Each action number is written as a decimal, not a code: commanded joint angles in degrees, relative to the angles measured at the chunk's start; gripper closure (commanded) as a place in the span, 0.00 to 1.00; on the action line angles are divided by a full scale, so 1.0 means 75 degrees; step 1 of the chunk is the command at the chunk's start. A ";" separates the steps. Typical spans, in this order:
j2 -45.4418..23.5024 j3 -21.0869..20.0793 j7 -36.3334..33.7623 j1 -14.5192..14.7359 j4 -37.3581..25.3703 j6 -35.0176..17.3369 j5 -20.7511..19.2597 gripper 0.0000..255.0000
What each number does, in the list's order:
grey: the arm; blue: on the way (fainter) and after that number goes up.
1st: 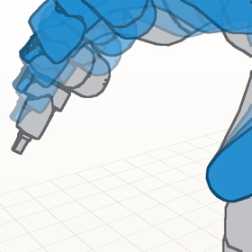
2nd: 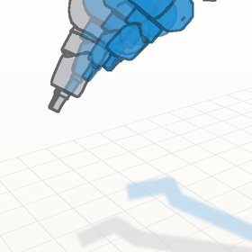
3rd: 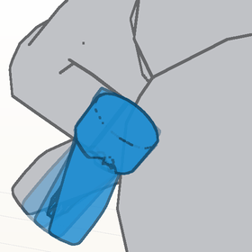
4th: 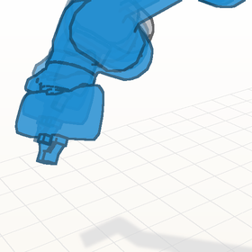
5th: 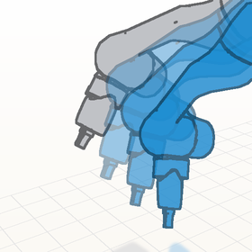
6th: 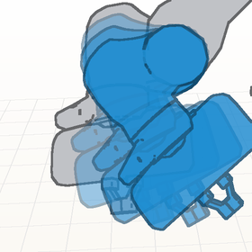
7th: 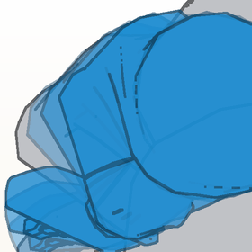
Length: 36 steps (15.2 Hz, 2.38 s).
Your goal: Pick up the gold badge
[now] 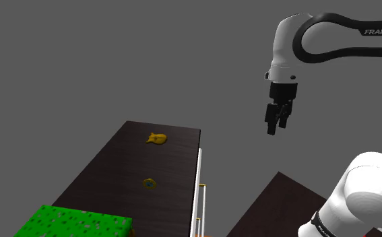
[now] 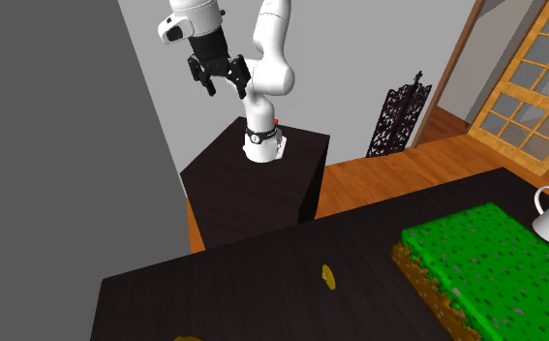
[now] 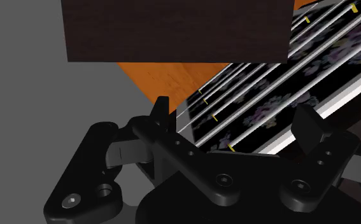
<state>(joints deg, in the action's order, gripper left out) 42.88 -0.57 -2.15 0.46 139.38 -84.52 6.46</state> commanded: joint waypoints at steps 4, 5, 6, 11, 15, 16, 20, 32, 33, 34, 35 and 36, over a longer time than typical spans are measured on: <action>-0.0251 -0.0522 -0.0533 0.0152 0.0159 -0.0679 0.0306 0.00; -0.0362 -0.0696 -0.0709 0.0200 0.0189 -0.0910 0.0395 0.00; -0.0486 -0.0870 -0.0885 0.0246 0.0208 -0.1143 0.0477 0.00; -0.1294 -0.1735 -0.1779 0.0424 0.0129 -0.2308 0.0742 0.00; -0.2140 -0.2421 -0.2543 0.0470 -0.0141 -0.3204 0.0731 0.00; -0.2376 -0.2591 -0.2747 0.0468 -0.0237 -0.3417 0.0688 0.00; -0.3411 -0.3252 -0.3648 0.0409 -0.0731 -0.4202 0.0313 0.00; -0.7270 -0.4252 -0.7156 0.0799 -0.3358 -0.5219 -0.2846 0.00; -0.7607 -0.4206 -0.7417 0.0947 -0.3662 -0.5184 -0.3141 0.00; -0.7940 -0.4146 -0.7658 0.1108 -0.3980 -0.5134 -0.3421 0.00; -0.8270 -0.4080 -0.7879 0.1274 -0.4311 -0.5072 -0.3685 0.00; -0.8595 -0.3995 -0.8076 0.1457 -0.4656 -0.4999 -0.3926 0.00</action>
<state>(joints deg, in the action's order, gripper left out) -18.74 -31.07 -60.65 9.89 107.16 -122.40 -20.65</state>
